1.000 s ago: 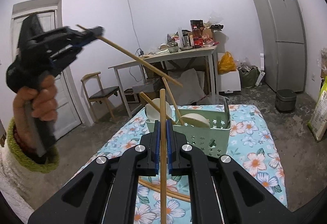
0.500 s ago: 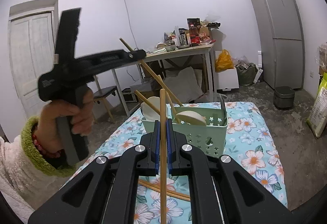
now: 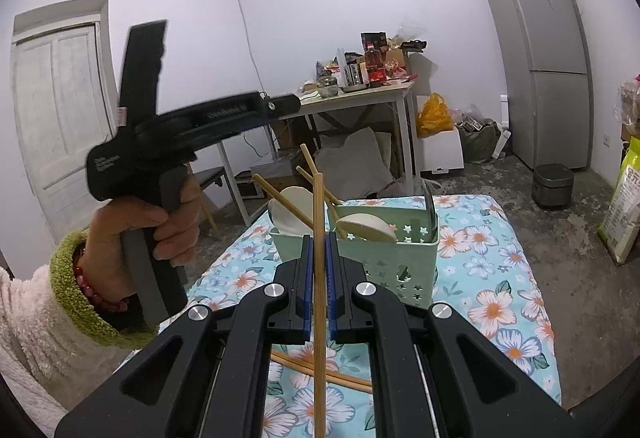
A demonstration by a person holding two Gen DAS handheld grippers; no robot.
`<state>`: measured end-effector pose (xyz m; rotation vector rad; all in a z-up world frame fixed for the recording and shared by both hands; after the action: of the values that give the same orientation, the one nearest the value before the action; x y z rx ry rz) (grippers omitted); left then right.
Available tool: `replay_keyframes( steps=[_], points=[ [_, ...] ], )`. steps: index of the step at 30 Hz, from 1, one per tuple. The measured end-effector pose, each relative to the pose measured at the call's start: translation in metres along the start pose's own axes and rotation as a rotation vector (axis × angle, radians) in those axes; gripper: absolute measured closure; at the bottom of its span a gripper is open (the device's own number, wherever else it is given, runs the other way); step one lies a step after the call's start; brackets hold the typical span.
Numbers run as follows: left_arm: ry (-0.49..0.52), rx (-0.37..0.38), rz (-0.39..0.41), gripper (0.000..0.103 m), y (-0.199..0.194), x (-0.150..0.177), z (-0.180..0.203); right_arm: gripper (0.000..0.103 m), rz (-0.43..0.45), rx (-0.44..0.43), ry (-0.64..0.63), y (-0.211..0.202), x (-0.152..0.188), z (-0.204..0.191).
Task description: Organize utensils
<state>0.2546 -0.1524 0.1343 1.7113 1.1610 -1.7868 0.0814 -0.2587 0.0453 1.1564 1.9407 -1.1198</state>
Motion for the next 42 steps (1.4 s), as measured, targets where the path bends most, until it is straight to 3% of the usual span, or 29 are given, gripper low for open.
replay_keyframes(
  steps=[5, 14, 33, 42],
  points=[
    [-0.002, -0.011, 0.049, 0.053, -0.021, -0.007, 0.001, 0.097, -0.004, 0.0, 0.001, 0.001, 0.0, -0.001],
    [-0.018, -0.034, 0.063, 0.039, -0.059, 0.001, -0.009, 0.097, -0.001, 0.002, 0.004, 0.001, 0.0, 0.0],
    [-0.111, -0.096, -0.044, 0.033, -0.101, 0.071, -0.045, 0.097, 0.002, -0.014, 0.055, 0.004, -0.005, 0.008],
    [-0.138, -0.087, -0.022, 0.033, -0.102, 0.063, -0.047, 0.097, 0.007, -0.016, 0.051, 0.002, -0.005, 0.007]
  ],
)
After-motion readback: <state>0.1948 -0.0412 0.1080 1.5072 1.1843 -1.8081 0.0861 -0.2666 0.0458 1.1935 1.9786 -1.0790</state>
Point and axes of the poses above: each gripper's, at about its wrist camera, not at the fingertips, and y roughly the way its jaws point, z to its right, x to its underside, the point moved 8 cm from there along y, roughly the way its jaws point, and after that the axes turned 15 degrees about y, right-handed, at the moved point
